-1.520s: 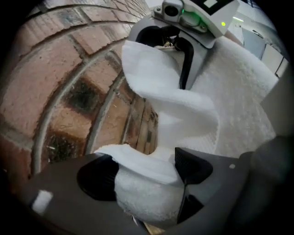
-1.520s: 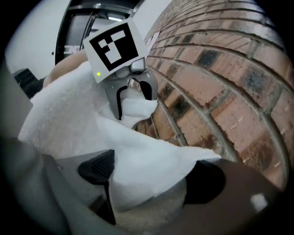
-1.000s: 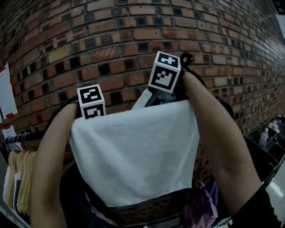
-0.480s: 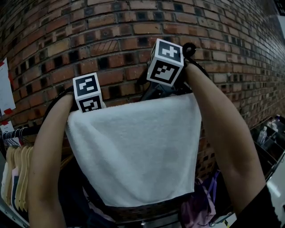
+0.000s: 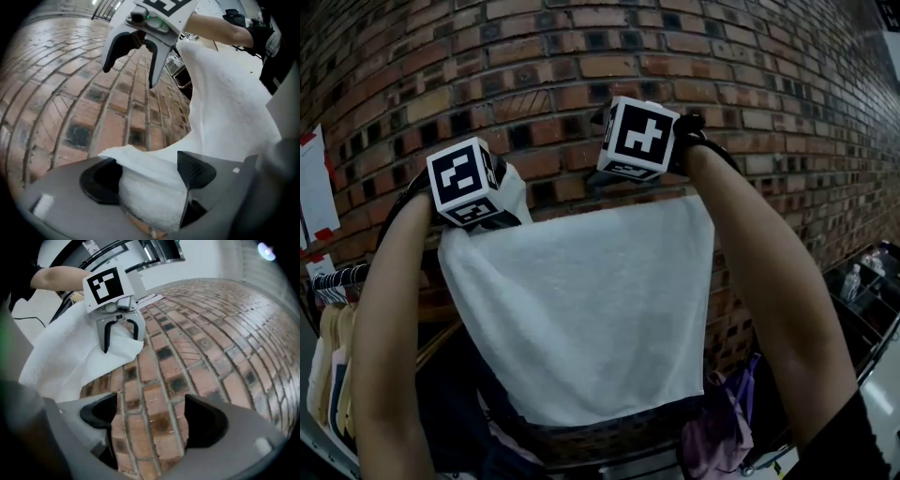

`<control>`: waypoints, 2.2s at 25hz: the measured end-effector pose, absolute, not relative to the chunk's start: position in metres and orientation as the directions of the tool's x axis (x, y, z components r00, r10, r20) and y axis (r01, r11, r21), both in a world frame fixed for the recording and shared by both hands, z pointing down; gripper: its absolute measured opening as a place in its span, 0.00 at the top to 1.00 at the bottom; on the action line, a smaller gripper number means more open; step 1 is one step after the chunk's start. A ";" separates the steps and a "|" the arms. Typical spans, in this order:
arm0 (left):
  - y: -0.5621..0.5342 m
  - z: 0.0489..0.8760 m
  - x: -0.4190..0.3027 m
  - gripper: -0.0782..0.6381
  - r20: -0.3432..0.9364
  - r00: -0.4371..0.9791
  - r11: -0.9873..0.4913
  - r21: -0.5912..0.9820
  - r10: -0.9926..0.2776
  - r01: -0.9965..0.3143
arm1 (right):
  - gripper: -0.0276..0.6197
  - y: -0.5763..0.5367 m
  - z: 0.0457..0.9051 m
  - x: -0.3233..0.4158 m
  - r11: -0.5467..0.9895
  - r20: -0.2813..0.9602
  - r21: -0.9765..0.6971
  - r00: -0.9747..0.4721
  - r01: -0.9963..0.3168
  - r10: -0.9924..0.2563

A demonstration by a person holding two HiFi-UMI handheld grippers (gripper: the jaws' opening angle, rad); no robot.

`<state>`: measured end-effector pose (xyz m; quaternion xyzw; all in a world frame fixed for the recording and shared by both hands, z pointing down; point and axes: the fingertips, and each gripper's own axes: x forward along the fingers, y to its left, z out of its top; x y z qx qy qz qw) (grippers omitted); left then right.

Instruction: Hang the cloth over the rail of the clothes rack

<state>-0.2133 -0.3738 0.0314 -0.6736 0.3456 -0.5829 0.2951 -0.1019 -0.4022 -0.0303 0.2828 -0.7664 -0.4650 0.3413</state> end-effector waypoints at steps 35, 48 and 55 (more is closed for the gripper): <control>-0.322 0.055 -0.332 0.34 0.825 0.197 -0.633 -0.230 -0.530 -0.739 | 0.25 -0.415 0.042 -0.113 0.685 0.442 0.703 -0.639 -0.189 -0.630; -0.326 -0.096 -0.349 0.42 0.013 0.122 -0.088 -0.765 -0.992 -0.638 | 0.25 -0.410 0.012 -0.117 0.556 0.285 0.803 -0.682 -0.213 -0.673; -0.177 -0.167 -0.196 0.56 -0.675 0.458 0.203 -0.663 -0.579 -0.721 | 0.26 -0.365 -0.084 -0.105 0.207 -0.235 0.861 -0.724 -0.465 -0.649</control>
